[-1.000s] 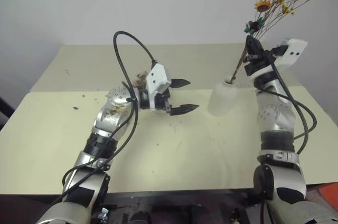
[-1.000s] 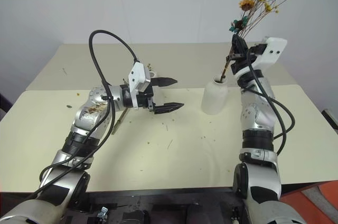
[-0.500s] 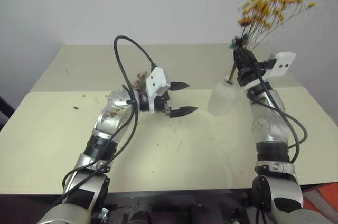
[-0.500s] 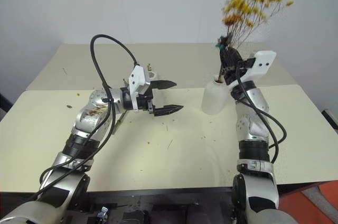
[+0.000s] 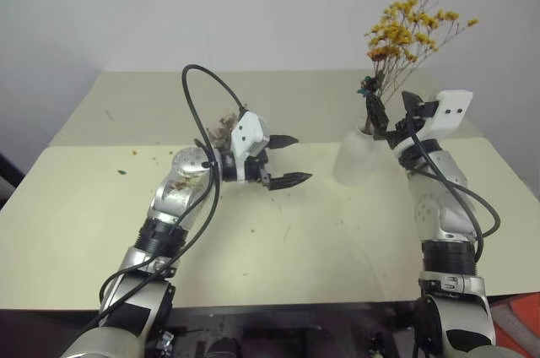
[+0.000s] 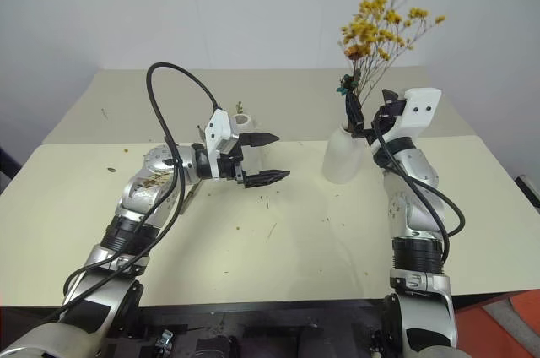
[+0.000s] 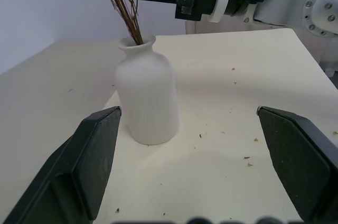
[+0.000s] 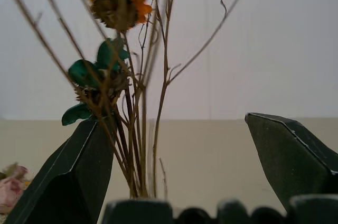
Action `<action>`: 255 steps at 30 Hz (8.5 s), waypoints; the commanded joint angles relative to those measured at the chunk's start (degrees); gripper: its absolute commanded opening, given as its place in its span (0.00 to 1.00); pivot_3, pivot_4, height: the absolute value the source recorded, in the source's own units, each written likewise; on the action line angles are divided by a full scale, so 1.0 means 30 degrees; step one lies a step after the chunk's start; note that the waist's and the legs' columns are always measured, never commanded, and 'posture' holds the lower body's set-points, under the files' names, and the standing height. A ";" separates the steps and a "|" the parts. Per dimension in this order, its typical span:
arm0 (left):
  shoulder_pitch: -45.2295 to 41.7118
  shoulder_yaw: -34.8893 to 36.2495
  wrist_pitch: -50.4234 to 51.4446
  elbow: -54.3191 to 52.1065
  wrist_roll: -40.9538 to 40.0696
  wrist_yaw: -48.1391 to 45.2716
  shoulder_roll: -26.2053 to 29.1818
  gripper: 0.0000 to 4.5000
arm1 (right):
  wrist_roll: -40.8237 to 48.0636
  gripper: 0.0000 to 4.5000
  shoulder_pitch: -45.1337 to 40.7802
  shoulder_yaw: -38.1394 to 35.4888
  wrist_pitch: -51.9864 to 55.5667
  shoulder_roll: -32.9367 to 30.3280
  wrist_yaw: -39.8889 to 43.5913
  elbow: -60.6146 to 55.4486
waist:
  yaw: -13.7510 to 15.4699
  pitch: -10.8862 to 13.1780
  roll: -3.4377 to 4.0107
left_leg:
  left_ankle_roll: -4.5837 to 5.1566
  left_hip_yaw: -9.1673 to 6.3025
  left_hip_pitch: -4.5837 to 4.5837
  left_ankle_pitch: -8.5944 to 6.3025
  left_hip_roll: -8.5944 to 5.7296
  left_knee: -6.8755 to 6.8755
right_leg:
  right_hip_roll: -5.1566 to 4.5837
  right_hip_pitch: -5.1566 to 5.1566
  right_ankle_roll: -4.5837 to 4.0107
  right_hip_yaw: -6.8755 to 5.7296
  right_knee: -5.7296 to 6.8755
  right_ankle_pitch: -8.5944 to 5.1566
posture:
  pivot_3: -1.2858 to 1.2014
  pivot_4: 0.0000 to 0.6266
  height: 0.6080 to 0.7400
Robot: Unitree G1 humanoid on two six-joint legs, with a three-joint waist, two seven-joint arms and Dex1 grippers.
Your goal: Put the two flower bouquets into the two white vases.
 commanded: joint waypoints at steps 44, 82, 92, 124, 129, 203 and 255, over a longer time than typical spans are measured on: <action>-0.2005 0.1333 2.0244 -0.4341 -0.1451 0.8271 0.8492 1.00 | 0.9104 1.00 0.5652 -0.0907 1.5753 -1.0382 0.5890 -1.5680 | 0.0394 0.0018 -0.0076 | 0.0001 -0.0012 0.0032 0.0005 0.0016 0.0027 | 0.0013 0.0047 0.0165 -0.0029 -0.0008 -0.0122 | 0.52 0.24 1.00; -1.1330 0.1838 0.9172 2.1175 0.4579 0.6729 0.1355 1.00 | 0.9818 1.00 0.3300 0.0493 1.6130 -0.7901 0.2016 -1.5317 | 0.0508 0.0023 -0.0085 | 0.0010 -0.0018 -0.0119 0.0003 -0.0006 0.0015 | -0.0008 -0.0066 0.0142 -0.0043 -0.0016 -0.0097 | 0.52 0.24 1.00; -1.1228 0.3269 0.8414 2.1560 0.4952 0.8317 0.0140 0.46 | 0.9605 1.00 0.3208 0.0455 1.6233 -0.7800 0.1758 -1.5326 | 0.0486 0.0023 -0.0085 | 0.0010 -0.0019 -0.0117 0.0003 -0.0010 0.0019 | -0.0009 -0.0065 0.0137 -0.0044 -0.0012 -0.0091 | 0.52 0.24 1.00; -1.2969 1.3372 -0.2782 2.0231 -0.2042 0.8228 0.2776 0.03 | 0.8424 1.00 0.5258 0.0866 1.3743 -0.8106 0.2862 -1.6871 | 0.0512 0.0025 -0.0088 | 0.0003 -0.0019 -0.0105 0.0006 -0.0012 0.0027 | -0.0016 -0.0052 0.0039 -0.0048 -0.0011 -0.0018 | 0.52 0.24 1.00; -1.3054 1.4748 -0.4433 2.0431 -0.3540 0.5885 0.1730 0.03 | 0.7819 1.00 0.5558 0.1188 1.3272 -0.7754 0.2767 -1.7088 | 0.0508 0.0024 -0.0088 | 0.0003 -0.0020 -0.0107 0.0006 -0.0010 0.0029 | -0.0014 -0.0047 0.0038 -0.0049 -0.0016 -0.0018 | 0.52 0.24 1.00; -1.1132 1.2840 -0.9254 2.1414 -0.0061 0.4173 -0.3226 0.03 | 0.8123 1.00 0.9382 -0.0595 1.3738 -0.6613 -0.2880 -2.1489 | 0.0496 0.0021 -0.0094 | 0.0005 -0.0024 -0.0082 0.0006 -0.0012 0.0034 | -0.0009 -0.0018 0.0037 -0.0042 -0.0012 -0.0016 | 0.52 0.24 1.00; -0.8695 1.0460 -1.1508 2.0681 0.1197 0.0113 -0.2720 0.81 | 0.4767 1.00 0.9229 0.1050 1.2307 -0.5804 -0.0565 -1.9534 | 0.0490 0.0020 -0.0095 | 0.0006 -0.0023 -0.0063 0.0007 -0.0012 0.0035 | -0.0008 -0.0007 0.0037 -0.0041 -0.0007 -0.0017 | 0.52 0.24 1.00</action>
